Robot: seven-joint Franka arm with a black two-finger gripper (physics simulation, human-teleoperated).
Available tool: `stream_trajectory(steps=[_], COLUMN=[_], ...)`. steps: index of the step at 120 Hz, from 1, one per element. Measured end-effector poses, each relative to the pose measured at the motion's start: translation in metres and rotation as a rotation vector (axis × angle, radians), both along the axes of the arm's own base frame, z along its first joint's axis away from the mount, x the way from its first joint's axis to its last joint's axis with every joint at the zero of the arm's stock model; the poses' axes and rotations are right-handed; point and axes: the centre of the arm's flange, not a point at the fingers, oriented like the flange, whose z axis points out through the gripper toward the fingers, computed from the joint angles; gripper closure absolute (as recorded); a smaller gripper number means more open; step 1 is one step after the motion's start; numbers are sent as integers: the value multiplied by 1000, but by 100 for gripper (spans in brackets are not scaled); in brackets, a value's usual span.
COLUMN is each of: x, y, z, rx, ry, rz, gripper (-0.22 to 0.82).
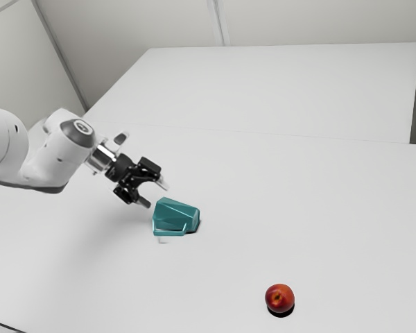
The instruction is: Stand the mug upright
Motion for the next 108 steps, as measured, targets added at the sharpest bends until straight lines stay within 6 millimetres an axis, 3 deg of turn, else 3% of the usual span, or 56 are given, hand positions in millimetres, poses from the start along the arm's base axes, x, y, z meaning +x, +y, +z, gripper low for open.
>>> stream_trajectory(steps=[11, 38, 67, 91, 108], x=[-2, -5, -11, -13, -13], y=[2, 1, -11, -10, -8], z=[-19, -20, -38, -38, -37], rx=[-22, -149, -299, -342, -348], ry=[-2, -74, -103, -150, -179], rz=[13, 10, -19, -53, -78], gripper=[0, 0, 0, 47, 65])
